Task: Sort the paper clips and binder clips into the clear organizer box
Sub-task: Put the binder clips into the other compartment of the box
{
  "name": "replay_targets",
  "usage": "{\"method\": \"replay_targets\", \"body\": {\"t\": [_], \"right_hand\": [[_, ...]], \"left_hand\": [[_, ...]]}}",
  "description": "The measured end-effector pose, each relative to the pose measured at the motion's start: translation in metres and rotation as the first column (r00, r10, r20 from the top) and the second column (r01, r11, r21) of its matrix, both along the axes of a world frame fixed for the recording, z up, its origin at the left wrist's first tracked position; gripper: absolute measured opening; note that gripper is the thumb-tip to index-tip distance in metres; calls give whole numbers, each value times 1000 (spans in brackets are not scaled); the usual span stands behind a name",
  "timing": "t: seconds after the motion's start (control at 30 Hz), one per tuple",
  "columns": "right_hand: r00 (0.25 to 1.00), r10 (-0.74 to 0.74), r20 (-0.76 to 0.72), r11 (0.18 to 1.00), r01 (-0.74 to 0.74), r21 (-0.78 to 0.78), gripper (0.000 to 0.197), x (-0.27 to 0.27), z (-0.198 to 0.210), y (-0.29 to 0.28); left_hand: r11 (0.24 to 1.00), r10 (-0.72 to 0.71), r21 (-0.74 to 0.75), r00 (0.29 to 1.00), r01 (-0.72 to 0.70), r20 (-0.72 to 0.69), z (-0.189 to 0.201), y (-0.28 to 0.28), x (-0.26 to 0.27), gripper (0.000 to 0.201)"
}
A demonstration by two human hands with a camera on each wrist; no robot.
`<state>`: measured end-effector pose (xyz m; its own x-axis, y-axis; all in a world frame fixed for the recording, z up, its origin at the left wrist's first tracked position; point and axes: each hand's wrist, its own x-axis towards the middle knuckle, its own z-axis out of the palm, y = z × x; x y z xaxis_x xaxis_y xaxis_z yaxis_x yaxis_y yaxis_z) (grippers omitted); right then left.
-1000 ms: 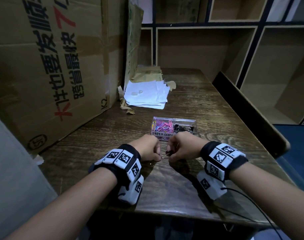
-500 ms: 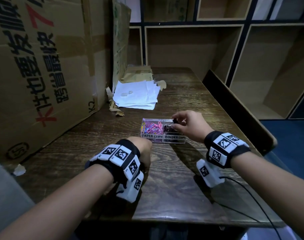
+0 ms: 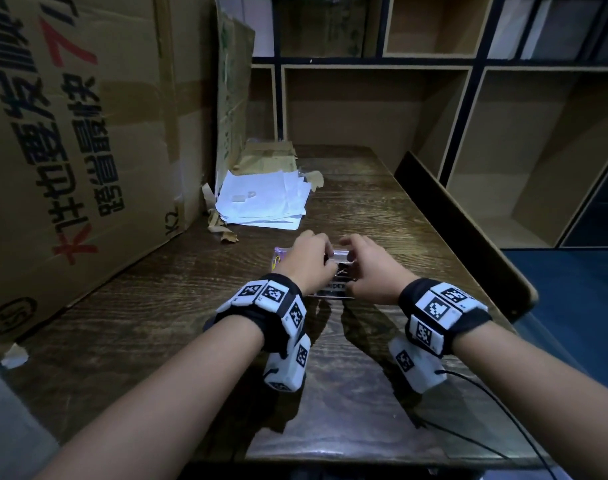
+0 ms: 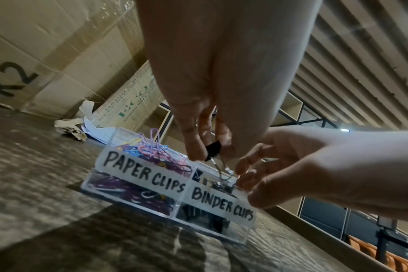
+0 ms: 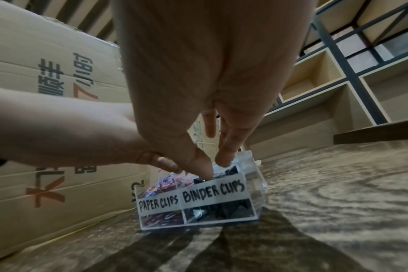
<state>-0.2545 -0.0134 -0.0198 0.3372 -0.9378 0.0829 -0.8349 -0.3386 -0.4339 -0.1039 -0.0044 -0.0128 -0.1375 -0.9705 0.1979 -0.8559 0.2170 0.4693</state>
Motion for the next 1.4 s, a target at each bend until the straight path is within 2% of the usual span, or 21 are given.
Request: {"method": "replay_targets", "body": {"t": [0.07, 0.13, 0.2, 0.3, 0.4, 0.47, 0.53, 0.6, 0.7, 0.77, 0.83, 0.9, 0.97, 1.03, 1.1, 1.17, 1.27, 1.4], "right_hand": [[998, -25, 55, 999, 26, -21, 82, -2, -1, 0], [997, -28, 68, 999, 31, -41, 77, -3, -2, -2], [999, -20, 36, 998, 22, -62, 67, -4, -5, -5], [998, 4, -60, 995, -10, -102, 57, -3, -9, -10], [987, 82, -136, 991, -95, -98, 51, 2, -13, -11], [972, 110, -207, 988, -130, -85, 43, 5, -16, -11], [961, 93, -262, 988, -120, -92, 37, 6, -16, -10], [964, 55, -260, 990, -86, -109, 36, 6, -15, -10], [963, 30, -268, 991, -63, -116, 38, 7, -12, -14], [945, 24, -326, 996, -49, -71, 43, 8, -13, -15], [923, 43, -383, 999, -44, 7, 50, 9, -14, -14], [935, 46, -351, 999, -36, 36, 51, 11, -15, -13], [959, 3, -283, 999, -15, -40, 49, 11, -12, -13], [971, -47, -234, 994, 21, -111, 58, 10, -11, -16], [977, -74, -200, 996, 62, -66, 73, 11, -12, -19], [970, -78, -228, 996, 87, 31, 81, 12, -15, -23], [960, -65, -273, 993, 90, 79, 80, 13, -18, -26], [954, -42, -297, 993, 72, 90, 75, 13, -20, -25]], "left_hand": [[999, 4, -44, 1000, -4, 2, -2, -6, -3, 17], [999, 21, -46, 1000, -22, -15, -4, -10, 1, 15], [999, 24, -37, 999, -25, -33, -6, -10, 6, 12], [992, 58, -107, 998, -59, -17, -7, -8, 20, 8], [985, 81, -160, 989, -61, 121, -11, -8, 38, 22], [998, 34, -64, 975, -21, 219, -17, -7, 48, 36], [1000, -25, 0, 958, 26, 285, -24, -5, 56, 39], [998, -57, -9, 927, 65, 372, -28, -2, 60, 36], [994, -98, 12, 857, 107, 507, -30, 7, 59, 48], [991, -127, 41, 840, 124, 527, -30, 11, 55, 55], [986, -165, 105, 841, 129, 515, -31, 12, 52, 59], [982, -177, 141, 859, 124, 481, -28, 11, 48, 61], [992, -127, 71, 905, 108, 405, -21, 8, 46, 58], [999, -42, 5, 942, 43, 332, -17, 4, 44, 64], [998, -12, 64, 932, -12, 361, -19, 0, 45, 75], [988, -37, 153, 893, -36, 448, -25, -4, 44, 81], [997, -17, 70, 836, -25, 549, -32, -4, 43, 71], [999, 5, 33, 851, -26, 525, -34, -1, 42, 58]]}}
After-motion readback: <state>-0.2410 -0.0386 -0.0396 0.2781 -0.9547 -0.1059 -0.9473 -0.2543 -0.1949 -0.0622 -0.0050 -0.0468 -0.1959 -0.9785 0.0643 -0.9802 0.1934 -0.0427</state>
